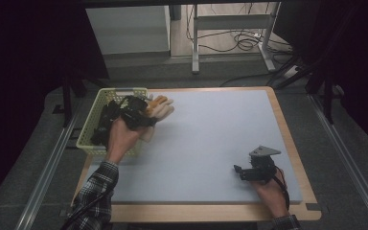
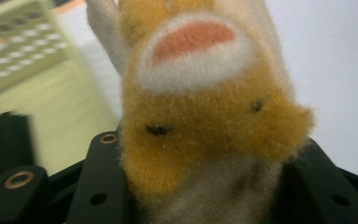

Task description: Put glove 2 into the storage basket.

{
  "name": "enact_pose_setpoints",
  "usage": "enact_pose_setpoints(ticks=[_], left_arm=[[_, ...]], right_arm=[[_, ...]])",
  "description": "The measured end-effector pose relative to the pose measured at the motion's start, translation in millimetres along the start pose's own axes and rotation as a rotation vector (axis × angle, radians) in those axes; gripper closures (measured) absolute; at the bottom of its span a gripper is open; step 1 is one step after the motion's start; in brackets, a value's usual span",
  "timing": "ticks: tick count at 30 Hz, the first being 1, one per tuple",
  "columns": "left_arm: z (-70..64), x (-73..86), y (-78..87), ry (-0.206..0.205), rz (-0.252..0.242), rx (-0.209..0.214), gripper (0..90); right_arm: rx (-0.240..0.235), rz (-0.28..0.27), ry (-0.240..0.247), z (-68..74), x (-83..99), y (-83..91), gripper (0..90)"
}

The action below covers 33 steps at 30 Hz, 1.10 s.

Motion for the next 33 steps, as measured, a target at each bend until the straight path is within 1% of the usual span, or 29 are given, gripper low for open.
enact_pose_setpoints(ticks=[1,4,8,10,11,12,14,16,18,22,25,30,33], left_arm=[[8.3,-0.7,2.5,0.010,-0.003,-0.011,55.0],[32.1,-1.0,8.1,0.060,-0.016,-0.045,54.9],[65.3,2.7,10.5,0.128,-0.024,-0.091,54.8],[76.6,5.8,9.6,0.158,-0.023,-0.099,54.7],[81.2,7.3,8.8,0.166,-0.020,-0.102,54.6],[88.4,10.3,6.8,0.181,-0.016,-0.109,54.5],[99.0,15.7,1.5,0.200,0.000,-0.125,54.4],[106.6,21.2,-6.5,0.215,0.019,-0.125,54.3],[111.2,25.6,-14.3,0.225,0.038,-0.124,54.1],[114.9,31.7,-34.8,0.248,0.079,-0.096,53.7],[114.5,32.2,-46.0,0.244,0.107,-0.087,53.3],[111.7,32.9,-67.6,0.242,0.165,-0.088,51.8],[109.4,32.7,-80.2,0.239,0.191,-0.074,50.8]], right_arm=[[0.000,0.000,0.001,-0.1,0.0,0.0,15.5],[0.000,0.000,0.001,-0.1,0.0,0.0,15.5],[0.000,0.000,0.000,-0.1,0.0,0.0,15.5],[0.000,0.000,0.001,-0.1,0.0,0.0,15.5],[0.000,0.000,0.000,-0.1,0.0,0.0,15.5],[0.000,-0.001,0.001,-0.1,0.0,-0.1,15.5],[0.000,0.000,0.000,0.0,0.0,0.0,15.5],[0.000,0.000,0.000,-0.1,0.0,0.0,15.5],[0.000,0.000,0.000,-0.1,0.0,0.0,15.5],[0.000,0.000,0.000,-0.1,0.0,0.0,15.5],[0.000,-0.001,0.000,-0.1,0.0,-0.1,15.5],[0.000,-0.001,0.000,-0.1,-0.1,-0.1,15.5],[-0.001,-0.001,0.000,-0.1,-0.1,-0.1,15.5]])
Point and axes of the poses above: each handheld gripper's, and its own axes: y roughly backward along the jaws, x roughly out of its underside, z roughly to its left, the point moved 8 cm from there along -y, roughly forward along the jaws, and after that the axes turned 7 degrees about y, right-handed, at the moved point
